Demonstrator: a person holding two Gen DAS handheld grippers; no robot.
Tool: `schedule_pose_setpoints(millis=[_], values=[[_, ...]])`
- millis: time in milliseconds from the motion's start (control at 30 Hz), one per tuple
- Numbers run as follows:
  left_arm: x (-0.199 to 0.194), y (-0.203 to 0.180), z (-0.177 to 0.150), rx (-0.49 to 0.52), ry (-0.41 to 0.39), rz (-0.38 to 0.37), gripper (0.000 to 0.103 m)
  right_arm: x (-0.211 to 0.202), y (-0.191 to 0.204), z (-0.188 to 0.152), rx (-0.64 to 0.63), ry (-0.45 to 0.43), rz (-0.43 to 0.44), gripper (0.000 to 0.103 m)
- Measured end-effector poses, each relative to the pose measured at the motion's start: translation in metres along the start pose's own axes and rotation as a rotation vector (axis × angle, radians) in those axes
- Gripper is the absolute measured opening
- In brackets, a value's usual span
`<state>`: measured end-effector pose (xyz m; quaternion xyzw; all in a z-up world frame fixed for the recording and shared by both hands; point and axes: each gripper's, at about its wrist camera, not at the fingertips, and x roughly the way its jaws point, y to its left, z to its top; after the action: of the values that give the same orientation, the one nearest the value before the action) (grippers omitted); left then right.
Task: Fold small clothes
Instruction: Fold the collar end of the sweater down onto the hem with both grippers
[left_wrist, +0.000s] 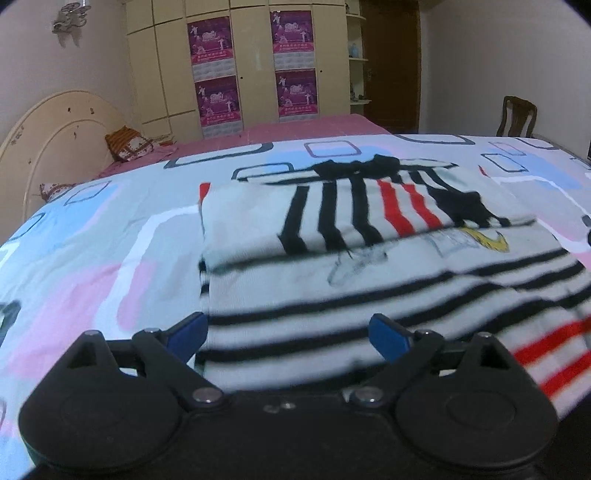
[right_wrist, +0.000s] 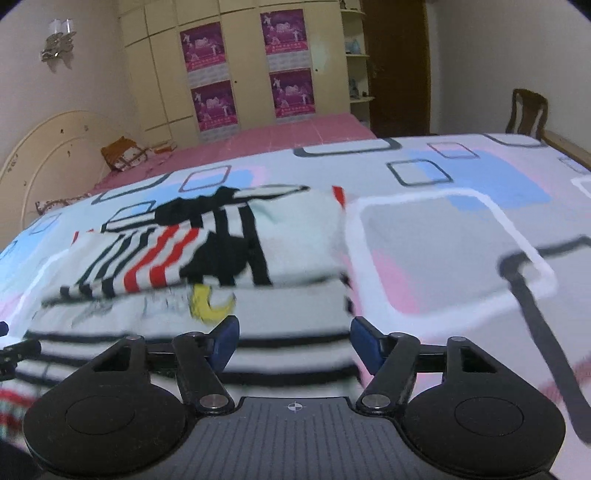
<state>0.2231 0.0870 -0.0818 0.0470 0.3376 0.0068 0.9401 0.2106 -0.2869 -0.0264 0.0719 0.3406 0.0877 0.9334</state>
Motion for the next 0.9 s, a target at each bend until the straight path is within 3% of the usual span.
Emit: schedule_pose_setpoints(millis=[167, 300, 500, 567, 767, 900], values=[[-0.034, 0.001, -0.031, -0.045, 0.020, 0.010, 0.090, -0.041, -0.021, -0.034, 0.019, 0.015, 0.013, 0.066], [-0.056, 0.011, -0.056, -0.104, 0.055, -0.011, 0.079, -0.062, -0.034, -0.062, 0.058, 0.057, 0.054, 0.047], [-0.083, 0.029, -0.084, -0.208, 0.092, -0.045, 0.066, -0.082, -0.044, -0.090, 0.137, 0.096, 0.120, 0.047], [-0.087, 0.036, -0.092, -0.269, 0.113, -0.080, 0.056, -0.085, -0.045, -0.096, 0.160, 0.117, 0.138, 0.047], [-0.092, 0.055, -0.105, -0.446, 0.145, -0.225, 0.055, -0.090, -0.052, -0.108, 0.249, 0.148, 0.195, 0.047], [-0.085, 0.067, -0.109, -0.582, 0.155, -0.338, 0.054, -0.079, -0.071, -0.111, 0.395, 0.155, 0.230, 0.047]])
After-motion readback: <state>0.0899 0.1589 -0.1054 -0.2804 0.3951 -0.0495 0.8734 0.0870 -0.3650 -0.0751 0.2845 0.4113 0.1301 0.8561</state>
